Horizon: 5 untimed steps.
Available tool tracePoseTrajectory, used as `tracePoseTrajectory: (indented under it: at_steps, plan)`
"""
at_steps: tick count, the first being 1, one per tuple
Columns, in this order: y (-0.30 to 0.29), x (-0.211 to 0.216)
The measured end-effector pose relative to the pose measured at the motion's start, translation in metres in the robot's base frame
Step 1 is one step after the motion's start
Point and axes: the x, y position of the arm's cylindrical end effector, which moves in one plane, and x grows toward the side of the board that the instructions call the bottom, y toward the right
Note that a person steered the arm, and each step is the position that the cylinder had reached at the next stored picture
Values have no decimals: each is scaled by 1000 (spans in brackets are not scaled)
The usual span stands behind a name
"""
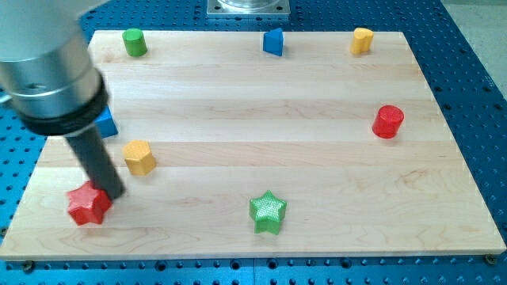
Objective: Move the red star to the bottom left side
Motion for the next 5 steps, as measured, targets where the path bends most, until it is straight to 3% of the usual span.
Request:
tracePoseTrajectory:
  at_steps: [1, 2, 3, 4, 5]
  plan:
    - [-26, -5]
    - [48, 11]
    - [16, 51]
    - [-5, 47]
    - [32, 13]
